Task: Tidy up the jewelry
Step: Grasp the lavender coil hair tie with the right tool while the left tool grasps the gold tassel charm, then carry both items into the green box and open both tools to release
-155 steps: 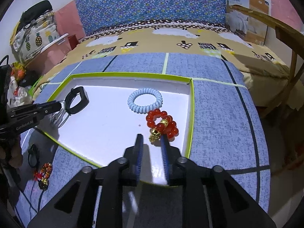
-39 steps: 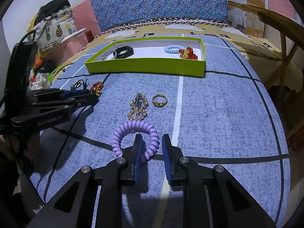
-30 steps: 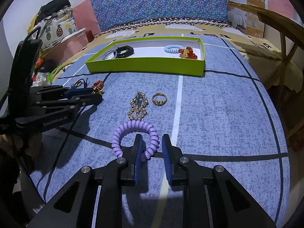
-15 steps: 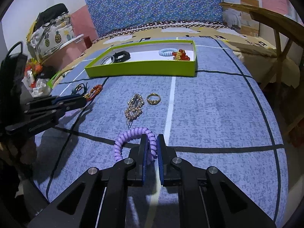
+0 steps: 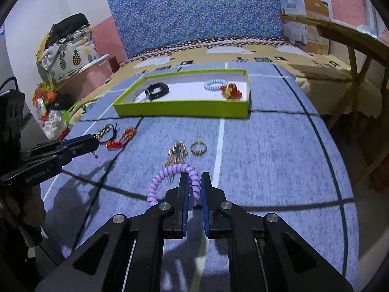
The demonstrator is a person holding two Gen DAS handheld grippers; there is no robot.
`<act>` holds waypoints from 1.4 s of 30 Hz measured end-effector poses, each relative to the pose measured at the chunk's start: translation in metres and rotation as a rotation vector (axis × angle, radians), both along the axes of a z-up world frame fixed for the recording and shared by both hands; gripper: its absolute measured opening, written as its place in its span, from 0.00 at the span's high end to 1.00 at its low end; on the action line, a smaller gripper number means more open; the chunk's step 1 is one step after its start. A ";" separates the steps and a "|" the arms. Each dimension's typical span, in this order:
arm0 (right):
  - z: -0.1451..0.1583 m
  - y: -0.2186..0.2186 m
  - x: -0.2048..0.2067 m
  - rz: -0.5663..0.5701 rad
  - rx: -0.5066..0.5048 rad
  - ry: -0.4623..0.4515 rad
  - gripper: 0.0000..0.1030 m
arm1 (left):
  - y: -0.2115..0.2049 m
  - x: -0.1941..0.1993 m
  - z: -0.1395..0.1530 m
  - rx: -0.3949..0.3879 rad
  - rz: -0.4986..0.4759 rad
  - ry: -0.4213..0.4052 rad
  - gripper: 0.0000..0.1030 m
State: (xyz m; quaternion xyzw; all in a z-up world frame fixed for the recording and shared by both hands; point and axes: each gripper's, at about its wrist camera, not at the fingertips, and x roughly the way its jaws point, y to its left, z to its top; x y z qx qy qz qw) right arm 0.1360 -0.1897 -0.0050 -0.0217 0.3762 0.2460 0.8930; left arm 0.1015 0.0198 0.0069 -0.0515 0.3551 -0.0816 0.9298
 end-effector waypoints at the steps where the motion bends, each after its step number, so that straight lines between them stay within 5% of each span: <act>1: 0.002 0.000 0.001 0.000 0.000 -0.005 0.91 | 0.001 0.002 0.002 0.001 0.000 -0.005 0.84; 22: 0.031 0.021 0.088 -0.009 0.026 -0.063 0.91 | 0.011 0.074 0.022 0.036 0.010 -0.052 0.84; 42: -0.015 0.044 0.176 -0.026 -0.039 0.083 0.91 | 0.014 0.148 -0.008 0.061 0.018 0.038 0.84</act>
